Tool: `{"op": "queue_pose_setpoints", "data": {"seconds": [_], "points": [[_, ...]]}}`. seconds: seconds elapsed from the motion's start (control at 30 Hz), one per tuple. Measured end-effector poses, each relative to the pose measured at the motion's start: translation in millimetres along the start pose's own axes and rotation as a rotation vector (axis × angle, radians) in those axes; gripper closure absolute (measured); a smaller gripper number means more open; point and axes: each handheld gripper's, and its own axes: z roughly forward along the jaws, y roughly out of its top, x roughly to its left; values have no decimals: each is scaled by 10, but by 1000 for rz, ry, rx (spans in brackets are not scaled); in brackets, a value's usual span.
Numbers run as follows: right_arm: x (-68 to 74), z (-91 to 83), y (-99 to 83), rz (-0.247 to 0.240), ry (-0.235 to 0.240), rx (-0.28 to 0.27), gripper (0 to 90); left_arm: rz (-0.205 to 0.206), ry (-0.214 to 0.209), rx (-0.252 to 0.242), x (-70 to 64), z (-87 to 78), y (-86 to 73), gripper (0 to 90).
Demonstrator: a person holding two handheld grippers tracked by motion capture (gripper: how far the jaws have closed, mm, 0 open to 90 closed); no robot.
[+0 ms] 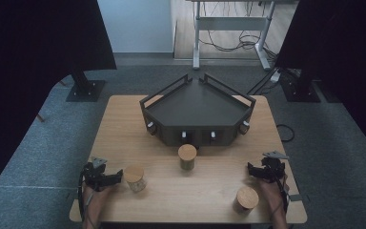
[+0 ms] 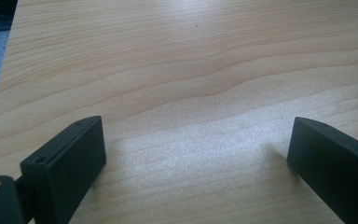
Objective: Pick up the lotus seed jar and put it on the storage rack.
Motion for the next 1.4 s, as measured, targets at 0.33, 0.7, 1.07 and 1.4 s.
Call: {"op": "queue_pose_setpoints", "data": {"seconds": [0.33,0.7,1.07,1.4], "points": [[-2,-12,-12,-16,16,-1,82,-3,-1,-35,4,-34,-14,65],[4,-12,-13,-29,32,2,74,1,-3,-77,-13,-63,-25,65],[5,-12,-12,-31,34,2,72,-1,1,-117,-5,-124,-21,68],[4,-10,-12,-32,35,3,68,-8,-5,-171,2,-231,-9,67]]}}
